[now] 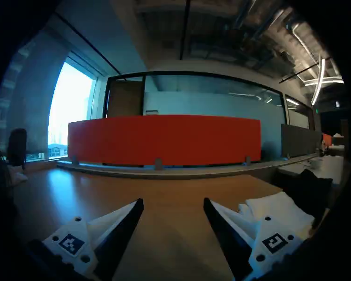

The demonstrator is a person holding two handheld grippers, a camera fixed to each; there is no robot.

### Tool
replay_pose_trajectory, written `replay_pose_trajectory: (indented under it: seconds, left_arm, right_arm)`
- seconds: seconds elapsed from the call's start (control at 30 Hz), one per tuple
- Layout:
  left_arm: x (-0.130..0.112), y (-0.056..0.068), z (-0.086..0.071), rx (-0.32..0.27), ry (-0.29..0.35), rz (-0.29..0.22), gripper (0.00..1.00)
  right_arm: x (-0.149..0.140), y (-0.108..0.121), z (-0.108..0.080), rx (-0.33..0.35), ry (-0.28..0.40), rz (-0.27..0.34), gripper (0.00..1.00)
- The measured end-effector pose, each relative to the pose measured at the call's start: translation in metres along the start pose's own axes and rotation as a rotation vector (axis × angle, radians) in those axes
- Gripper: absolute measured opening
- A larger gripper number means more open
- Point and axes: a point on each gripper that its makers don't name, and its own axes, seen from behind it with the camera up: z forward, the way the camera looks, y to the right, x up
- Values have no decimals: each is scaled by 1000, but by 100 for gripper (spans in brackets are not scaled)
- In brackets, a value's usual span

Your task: Fold towel

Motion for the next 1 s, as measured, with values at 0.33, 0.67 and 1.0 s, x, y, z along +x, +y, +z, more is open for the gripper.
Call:
replay_pose_trajectory:
  seconds: [0.33,0.67,1.0]
  left_arm:
    - [0,-1,0,0,0,0,100]
    - [2,-1,0,0,-1,0,100]
    - [3,-2,0,0,-1,0,100]
  right_arm:
    - [0,0,0,0,0,0,99]
    - [-1,0,0,0,0,0,99]
    - [-1,0,0,0,0,0,99]
